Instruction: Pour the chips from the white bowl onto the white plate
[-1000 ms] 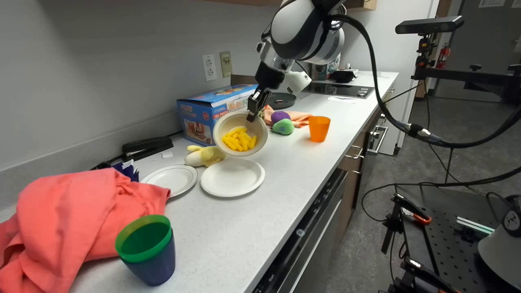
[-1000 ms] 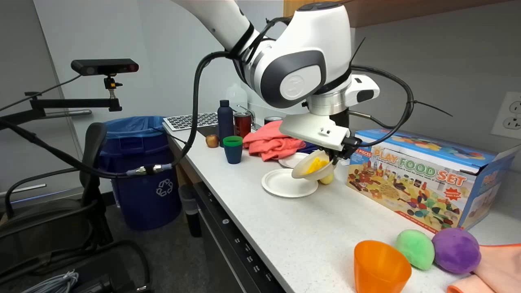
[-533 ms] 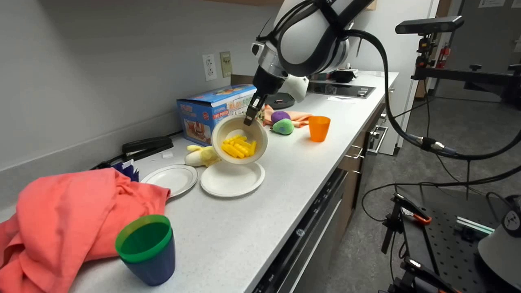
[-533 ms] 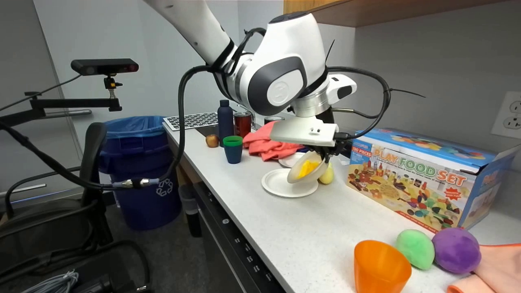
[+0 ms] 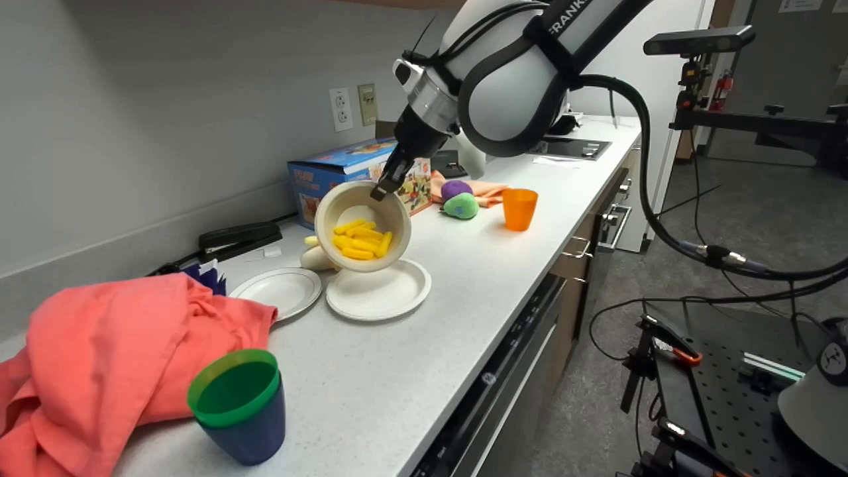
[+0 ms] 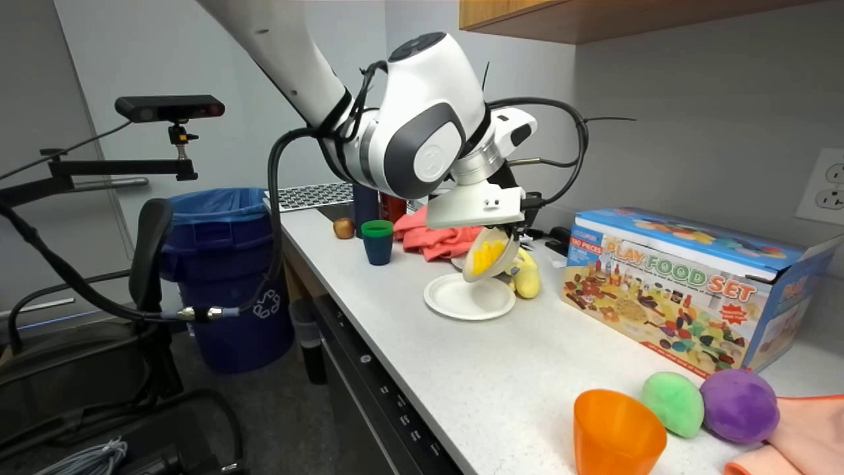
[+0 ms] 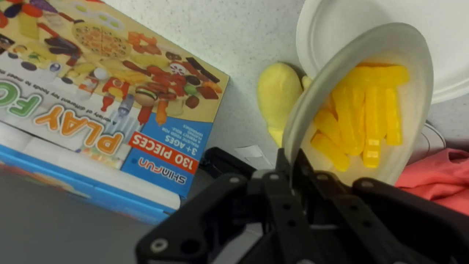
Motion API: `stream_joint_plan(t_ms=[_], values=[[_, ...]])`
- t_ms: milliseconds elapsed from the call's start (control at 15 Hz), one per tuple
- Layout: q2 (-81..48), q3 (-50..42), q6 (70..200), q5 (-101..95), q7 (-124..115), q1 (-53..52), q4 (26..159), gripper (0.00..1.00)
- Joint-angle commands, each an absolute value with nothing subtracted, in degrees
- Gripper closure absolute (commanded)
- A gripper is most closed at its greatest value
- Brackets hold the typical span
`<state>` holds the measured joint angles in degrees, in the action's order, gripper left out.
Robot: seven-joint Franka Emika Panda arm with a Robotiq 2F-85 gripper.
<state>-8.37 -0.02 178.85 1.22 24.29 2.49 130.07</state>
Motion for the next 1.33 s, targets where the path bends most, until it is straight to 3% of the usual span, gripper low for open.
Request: stream_joint_plan(t_ms=[0, 400, 1267], values=[[-9.38, -0.15, 187.33, 0.11, 24.76, 1.50, 131.07, 0.99], [-11.68, -1.57, 195.19, -7.81, 20.46, 1.19, 131.03, 0.99], [-12.27, -10.69, 191.60, -5.88, 31.53, -6.90, 130.77, 0.99]])
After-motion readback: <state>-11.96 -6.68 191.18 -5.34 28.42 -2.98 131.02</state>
